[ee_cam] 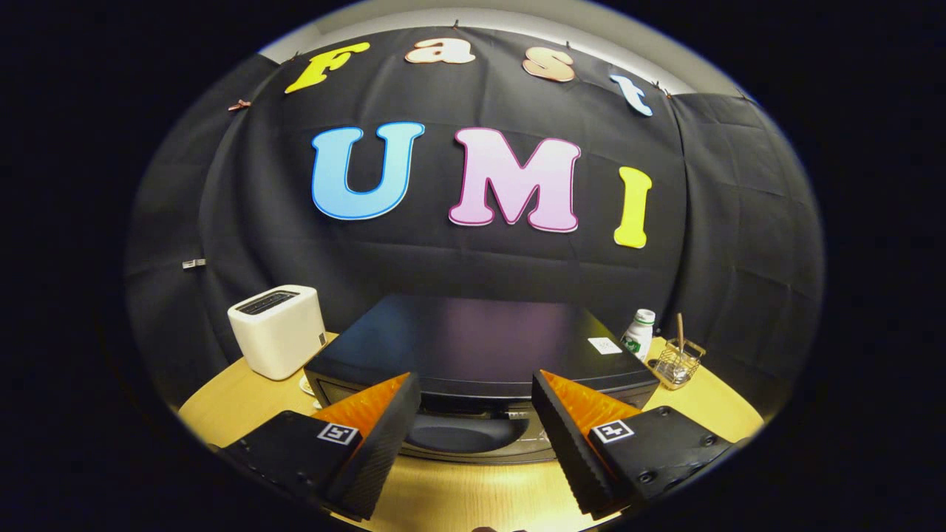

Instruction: Open the toaster oven, put the food inside, and close the toaster oven door.

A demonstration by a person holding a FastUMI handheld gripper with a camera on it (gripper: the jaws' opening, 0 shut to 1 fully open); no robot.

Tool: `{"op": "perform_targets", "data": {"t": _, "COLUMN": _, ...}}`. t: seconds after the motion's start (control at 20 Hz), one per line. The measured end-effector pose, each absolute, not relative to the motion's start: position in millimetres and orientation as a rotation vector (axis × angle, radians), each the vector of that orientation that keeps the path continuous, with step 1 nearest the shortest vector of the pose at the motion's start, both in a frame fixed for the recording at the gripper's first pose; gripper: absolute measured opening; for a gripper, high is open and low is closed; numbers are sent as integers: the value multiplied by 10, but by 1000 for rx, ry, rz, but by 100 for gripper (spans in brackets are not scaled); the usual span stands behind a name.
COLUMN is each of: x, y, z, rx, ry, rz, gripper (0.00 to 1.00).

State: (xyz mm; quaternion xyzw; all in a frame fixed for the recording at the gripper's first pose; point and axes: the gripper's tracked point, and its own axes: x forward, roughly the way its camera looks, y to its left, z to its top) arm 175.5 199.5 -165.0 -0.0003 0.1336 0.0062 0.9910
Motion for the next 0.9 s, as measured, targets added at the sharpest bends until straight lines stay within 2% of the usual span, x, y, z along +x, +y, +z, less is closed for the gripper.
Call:
{"op": "perform_targets", "data": {"t": 0.4, "x": 1756, "y": 2023, "z": -1878, "rx": 51, "ry": 345, "rz": 18, "gripper": 98}}
{"op": "perform_targets", "data": {"t": 0.9, "x": 1052, "y": 2008, "z": -2093, "rx": 19, "ry": 409, "rz": 81, "gripper": 98}}
